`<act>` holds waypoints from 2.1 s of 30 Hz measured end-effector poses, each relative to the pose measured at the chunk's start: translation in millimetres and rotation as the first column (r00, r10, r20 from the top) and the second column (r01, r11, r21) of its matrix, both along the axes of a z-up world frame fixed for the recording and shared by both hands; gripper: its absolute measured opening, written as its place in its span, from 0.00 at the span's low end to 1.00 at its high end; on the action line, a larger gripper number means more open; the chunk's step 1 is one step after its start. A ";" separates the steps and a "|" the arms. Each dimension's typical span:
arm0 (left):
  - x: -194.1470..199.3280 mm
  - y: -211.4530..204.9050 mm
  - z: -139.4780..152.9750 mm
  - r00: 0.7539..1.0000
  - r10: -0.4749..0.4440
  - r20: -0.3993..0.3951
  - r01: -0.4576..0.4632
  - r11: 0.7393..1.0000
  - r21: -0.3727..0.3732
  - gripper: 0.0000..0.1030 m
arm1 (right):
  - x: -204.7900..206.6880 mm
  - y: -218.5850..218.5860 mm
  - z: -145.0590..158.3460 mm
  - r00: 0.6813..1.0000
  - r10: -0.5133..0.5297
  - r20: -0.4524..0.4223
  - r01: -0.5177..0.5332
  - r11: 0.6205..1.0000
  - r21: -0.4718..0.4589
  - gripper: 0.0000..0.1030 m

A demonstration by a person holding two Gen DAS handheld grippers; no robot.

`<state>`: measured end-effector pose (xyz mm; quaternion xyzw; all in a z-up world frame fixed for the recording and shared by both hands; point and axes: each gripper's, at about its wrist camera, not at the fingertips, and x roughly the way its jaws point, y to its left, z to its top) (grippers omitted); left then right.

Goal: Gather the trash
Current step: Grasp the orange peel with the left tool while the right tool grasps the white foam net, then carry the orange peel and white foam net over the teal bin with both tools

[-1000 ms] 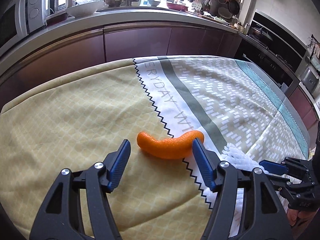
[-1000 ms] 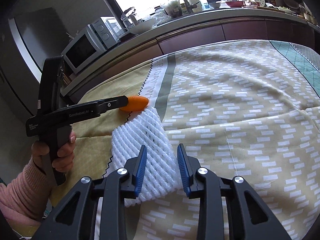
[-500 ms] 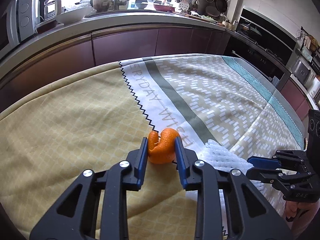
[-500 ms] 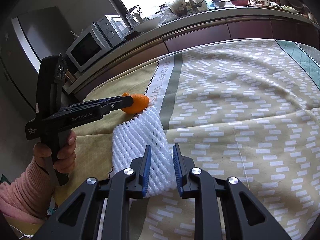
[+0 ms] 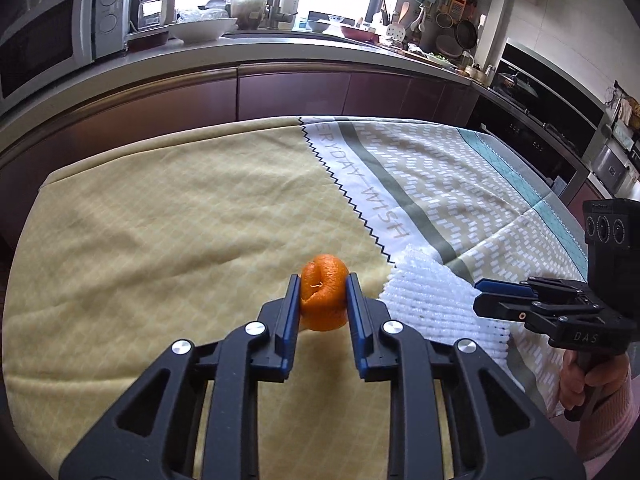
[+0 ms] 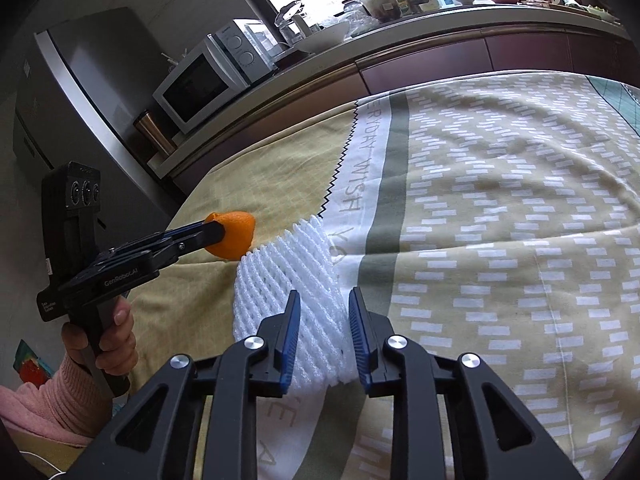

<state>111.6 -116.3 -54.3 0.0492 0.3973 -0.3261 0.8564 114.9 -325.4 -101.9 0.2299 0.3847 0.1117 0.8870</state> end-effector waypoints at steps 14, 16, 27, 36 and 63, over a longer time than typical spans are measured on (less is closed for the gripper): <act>-32.5 93.9 4.1 0.983 0.184 -0.015 -0.184 0.981 -0.057 0.22 | 6.6 39.8 16.5 0.995 0.079 0.062 -0.079 0.997 0.003 0.09; -36.8 104.6 6.5 0.980 0.200 -0.008 -0.200 0.978 -0.061 0.22 | 8.2 47.4 21.3 0.993 0.092 0.080 -0.093 0.996 0.008 0.09; -59.0 145.9 18.9 0.959 0.282 0.036 -0.279 0.958 -0.062 0.22 | 25.5 93.2 34.5 0.976 0.179 0.127 -0.186 0.982 0.039 0.09; -68.5 170.5 23.4 0.941 0.333 0.051 -0.330 0.942 -0.058 0.22 | 39.7 130.0 39.9 0.959 0.244 0.146 -0.254 0.966 0.055 0.09; -79.0 227.7 30.0 0.897 0.436 0.068 -0.432 0.899 -0.073 0.22 | 72.9 194.4 44.4 0.922 0.360 0.142 -0.372 0.925 0.074 0.09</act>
